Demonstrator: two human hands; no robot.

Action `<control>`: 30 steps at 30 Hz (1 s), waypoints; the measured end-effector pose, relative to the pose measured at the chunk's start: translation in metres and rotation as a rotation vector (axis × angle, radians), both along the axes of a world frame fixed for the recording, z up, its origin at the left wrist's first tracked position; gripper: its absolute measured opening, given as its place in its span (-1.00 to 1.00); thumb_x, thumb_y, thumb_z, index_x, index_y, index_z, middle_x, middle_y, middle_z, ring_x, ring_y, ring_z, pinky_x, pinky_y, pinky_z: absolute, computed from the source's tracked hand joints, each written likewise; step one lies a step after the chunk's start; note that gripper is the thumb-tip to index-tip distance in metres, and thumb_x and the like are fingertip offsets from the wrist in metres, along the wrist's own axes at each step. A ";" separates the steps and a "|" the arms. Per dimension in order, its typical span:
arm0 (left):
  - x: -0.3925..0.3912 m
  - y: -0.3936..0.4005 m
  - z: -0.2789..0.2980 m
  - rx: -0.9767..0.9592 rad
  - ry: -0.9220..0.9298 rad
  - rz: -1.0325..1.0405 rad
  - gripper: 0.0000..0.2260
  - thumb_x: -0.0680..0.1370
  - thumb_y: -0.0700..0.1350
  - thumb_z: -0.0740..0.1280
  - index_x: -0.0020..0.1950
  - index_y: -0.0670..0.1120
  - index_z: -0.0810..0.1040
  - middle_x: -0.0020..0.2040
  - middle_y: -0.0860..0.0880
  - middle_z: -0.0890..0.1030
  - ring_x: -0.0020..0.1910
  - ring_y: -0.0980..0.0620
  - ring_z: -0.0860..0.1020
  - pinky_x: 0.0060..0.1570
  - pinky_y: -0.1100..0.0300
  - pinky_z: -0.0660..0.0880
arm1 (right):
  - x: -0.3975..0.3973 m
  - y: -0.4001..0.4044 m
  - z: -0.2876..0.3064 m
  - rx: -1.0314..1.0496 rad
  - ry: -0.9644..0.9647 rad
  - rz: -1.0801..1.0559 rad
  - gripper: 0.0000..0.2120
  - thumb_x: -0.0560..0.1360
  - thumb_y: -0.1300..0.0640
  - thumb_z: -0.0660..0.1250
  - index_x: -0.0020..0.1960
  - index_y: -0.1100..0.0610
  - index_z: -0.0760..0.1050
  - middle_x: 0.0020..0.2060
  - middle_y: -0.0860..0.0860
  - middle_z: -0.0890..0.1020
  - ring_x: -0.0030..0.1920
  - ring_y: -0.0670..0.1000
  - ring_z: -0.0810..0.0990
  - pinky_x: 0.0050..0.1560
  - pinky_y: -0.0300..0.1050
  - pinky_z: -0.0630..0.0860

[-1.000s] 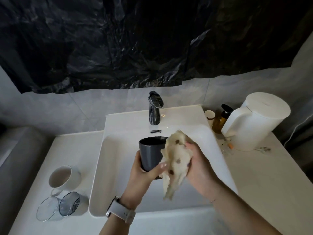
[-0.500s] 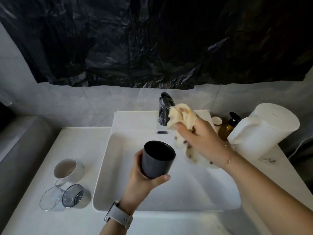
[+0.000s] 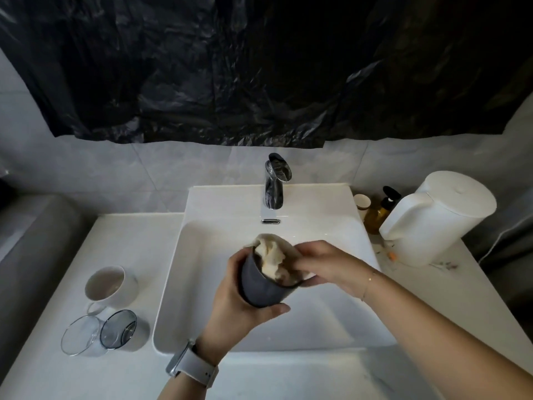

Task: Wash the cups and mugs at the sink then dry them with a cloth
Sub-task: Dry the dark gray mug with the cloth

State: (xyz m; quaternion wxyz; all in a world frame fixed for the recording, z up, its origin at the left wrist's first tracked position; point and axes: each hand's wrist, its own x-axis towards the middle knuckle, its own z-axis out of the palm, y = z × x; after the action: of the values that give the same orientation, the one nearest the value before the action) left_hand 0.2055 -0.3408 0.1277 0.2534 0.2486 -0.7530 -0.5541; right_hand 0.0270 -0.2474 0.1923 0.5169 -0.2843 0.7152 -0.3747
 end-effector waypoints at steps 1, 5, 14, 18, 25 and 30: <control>-0.001 -0.001 0.004 -0.058 -0.027 -0.056 -0.10 0.11 0.05 0.66 0.35 0.18 0.30 0.28 0.33 0.48 0.27 0.24 0.49 0.18 0.26 0.48 | 0.000 -0.001 0.002 0.048 0.003 0.047 -0.87 0.43 0.19 0.34 -0.03 0.14 0.57 -0.17 0.03 0.63 -0.15 -0.05 0.62 -0.08 -0.15 0.62; -0.005 -0.006 0.011 -0.305 -0.143 -0.195 -0.03 0.08 0.07 0.67 0.33 0.43 0.21 0.28 0.37 0.43 0.28 0.28 0.44 0.21 0.29 0.44 | 0.003 -0.007 -0.008 0.152 0.159 0.092 -0.84 0.55 0.28 0.18 0.02 0.23 0.53 -0.25 0.07 0.53 -0.14 0.07 0.48 -0.16 -0.14 0.40; -0.007 -0.012 0.010 0.072 0.056 -0.266 -0.32 0.35 0.23 0.50 0.35 -0.03 0.39 0.28 -0.01 0.44 0.31 0.10 0.44 0.22 0.27 0.42 | 0.016 0.014 -0.039 -0.030 -0.529 -0.260 -0.85 0.56 0.36 0.18 -0.03 0.24 0.52 -0.20 0.15 0.62 -0.34 0.03 0.65 -0.42 -0.14 0.59; -0.027 0.017 0.004 0.392 0.185 0.184 -0.50 0.46 0.26 0.29 0.07 -0.16 0.53 0.05 -0.13 0.62 0.07 -0.04 0.58 0.06 0.02 0.52 | 0.027 0.004 -0.042 -0.044 -0.354 -0.211 -0.83 0.54 0.40 0.19 -0.06 0.25 0.53 -0.24 0.16 0.60 -0.28 0.05 0.60 -0.45 -0.31 0.50; -0.042 0.003 0.010 0.517 0.137 0.230 -0.57 0.47 0.17 0.26 -0.05 -0.20 0.60 -0.04 -0.24 0.66 -0.01 -0.16 0.61 0.07 -0.03 0.49 | 0.019 -0.001 -0.056 -0.446 0.140 -0.019 -0.49 0.02 0.36 0.33 -0.52 0.02 -0.02 -0.67 -0.11 0.22 -0.67 -0.06 0.34 -0.55 -0.40 -0.08; -0.047 0.012 0.020 0.060 0.266 0.192 -0.70 0.51 0.07 0.26 -0.06 -0.16 0.57 -0.12 -0.03 0.64 -0.06 0.05 0.59 -0.06 0.27 0.49 | 0.048 0.010 -0.045 -0.161 -0.790 -0.519 -0.80 0.56 0.33 0.19 -0.11 0.27 0.58 -0.33 0.12 0.67 -0.35 0.05 0.67 -0.29 -0.10 0.64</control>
State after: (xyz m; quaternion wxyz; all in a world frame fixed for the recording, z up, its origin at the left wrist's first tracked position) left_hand 0.1587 -0.3292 0.1480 0.3952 0.2511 -0.6688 -0.5775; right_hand 0.0747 -0.2372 0.1470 0.6150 0.0287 0.4800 -0.6249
